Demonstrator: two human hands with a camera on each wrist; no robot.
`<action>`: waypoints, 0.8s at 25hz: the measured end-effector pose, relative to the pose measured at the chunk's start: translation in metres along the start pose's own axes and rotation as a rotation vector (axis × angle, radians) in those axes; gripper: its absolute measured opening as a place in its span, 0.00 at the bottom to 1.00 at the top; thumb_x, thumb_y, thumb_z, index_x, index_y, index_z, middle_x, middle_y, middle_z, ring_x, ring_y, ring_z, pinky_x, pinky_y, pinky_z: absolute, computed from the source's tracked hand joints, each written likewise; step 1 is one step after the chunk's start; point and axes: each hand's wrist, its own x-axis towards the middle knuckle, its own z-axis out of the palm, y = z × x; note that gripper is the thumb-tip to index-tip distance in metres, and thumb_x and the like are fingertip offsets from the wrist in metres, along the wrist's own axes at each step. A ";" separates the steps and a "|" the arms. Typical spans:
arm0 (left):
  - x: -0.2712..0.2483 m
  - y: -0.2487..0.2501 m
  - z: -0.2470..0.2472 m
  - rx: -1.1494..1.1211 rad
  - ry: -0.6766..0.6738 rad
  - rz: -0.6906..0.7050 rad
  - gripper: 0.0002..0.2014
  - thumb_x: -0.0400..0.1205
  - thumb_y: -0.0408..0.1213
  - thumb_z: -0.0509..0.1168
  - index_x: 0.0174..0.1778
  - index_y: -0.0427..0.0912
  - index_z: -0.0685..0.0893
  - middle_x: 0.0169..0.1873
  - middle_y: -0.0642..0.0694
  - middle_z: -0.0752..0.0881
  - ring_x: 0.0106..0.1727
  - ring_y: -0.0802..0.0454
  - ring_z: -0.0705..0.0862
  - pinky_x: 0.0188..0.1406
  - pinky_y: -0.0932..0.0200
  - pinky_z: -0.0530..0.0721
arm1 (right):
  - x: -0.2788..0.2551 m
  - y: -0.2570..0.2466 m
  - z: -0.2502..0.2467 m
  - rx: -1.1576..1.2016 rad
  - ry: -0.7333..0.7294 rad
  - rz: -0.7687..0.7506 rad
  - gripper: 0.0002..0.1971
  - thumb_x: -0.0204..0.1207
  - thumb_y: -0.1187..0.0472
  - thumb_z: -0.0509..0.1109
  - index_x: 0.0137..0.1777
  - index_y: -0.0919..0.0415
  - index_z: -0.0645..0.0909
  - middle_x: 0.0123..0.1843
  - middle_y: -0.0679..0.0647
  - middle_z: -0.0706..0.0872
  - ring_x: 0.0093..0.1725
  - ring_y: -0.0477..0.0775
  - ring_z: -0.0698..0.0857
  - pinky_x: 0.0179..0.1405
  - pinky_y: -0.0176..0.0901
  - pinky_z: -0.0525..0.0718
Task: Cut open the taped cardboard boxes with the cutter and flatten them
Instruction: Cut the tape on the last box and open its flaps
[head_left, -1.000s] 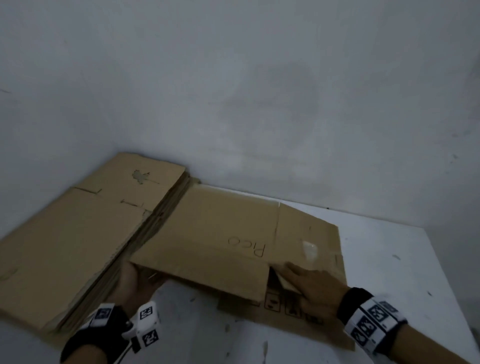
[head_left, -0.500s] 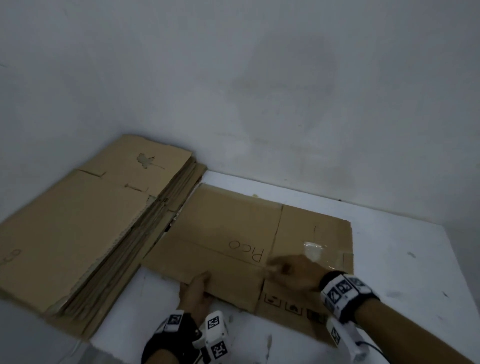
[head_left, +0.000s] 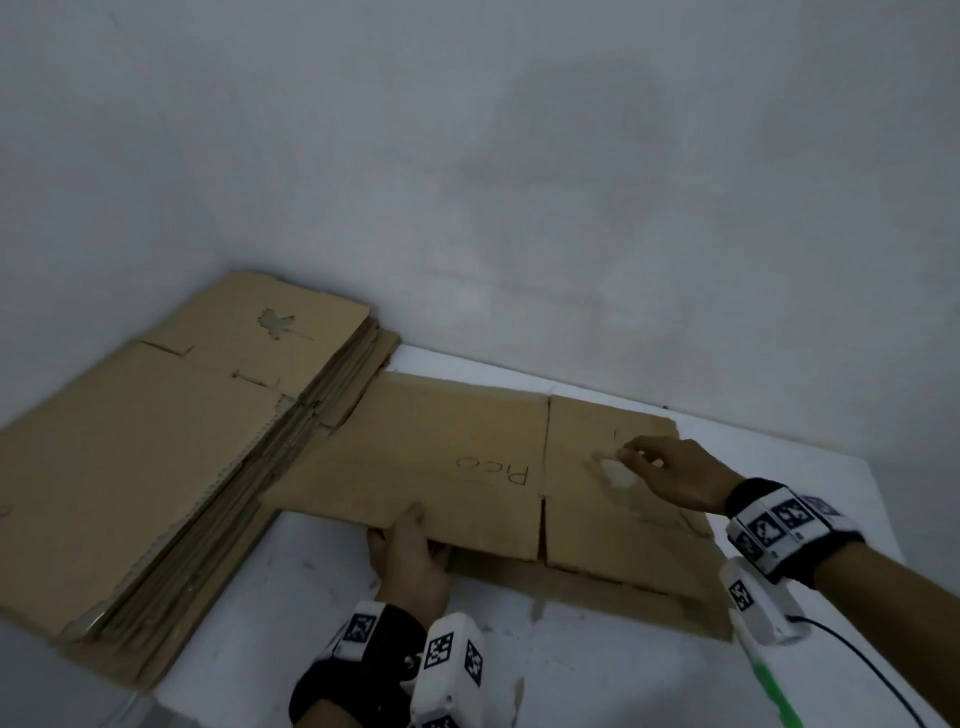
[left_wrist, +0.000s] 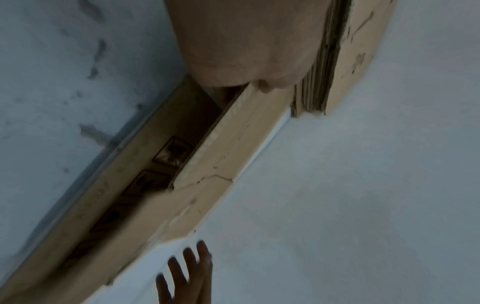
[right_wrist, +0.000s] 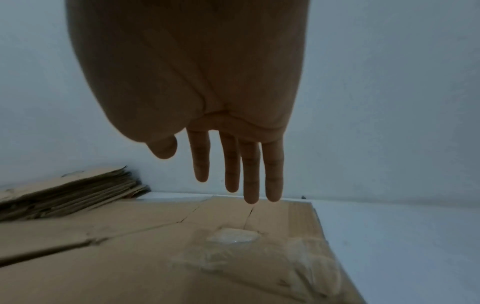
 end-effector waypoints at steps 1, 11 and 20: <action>-0.011 0.001 0.014 -0.002 0.018 0.029 0.24 0.84 0.28 0.66 0.73 0.55 0.76 0.67 0.43 0.82 0.62 0.37 0.83 0.65 0.37 0.83 | -0.004 0.001 -0.005 -0.040 -0.002 -0.009 0.24 0.86 0.38 0.53 0.70 0.50 0.80 0.69 0.51 0.84 0.63 0.51 0.80 0.65 0.50 0.79; -0.073 0.059 0.097 0.269 -0.254 0.430 0.25 0.86 0.33 0.66 0.79 0.53 0.73 0.69 0.52 0.81 0.66 0.47 0.82 0.69 0.47 0.80 | -0.014 -0.019 -0.032 0.046 0.202 0.017 0.27 0.87 0.40 0.54 0.76 0.57 0.74 0.72 0.61 0.81 0.69 0.61 0.80 0.62 0.49 0.78; -0.088 0.189 0.084 0.446 -0.708 0.424 0.19 0.83 0.28 0.66 0.71 0.36 0.80 0.62 0.35 0.88 0.61 0.37 0.88 0.57 0.42 0.88 | 0.000 -0.077 -0.041 0.573 0.198 0.034 0.43 0.78 0.27 0.59 0.87 0.51 0.57 0.85 0.59 0.66 0.83 0.61 0.67 0.78 0.58 0.66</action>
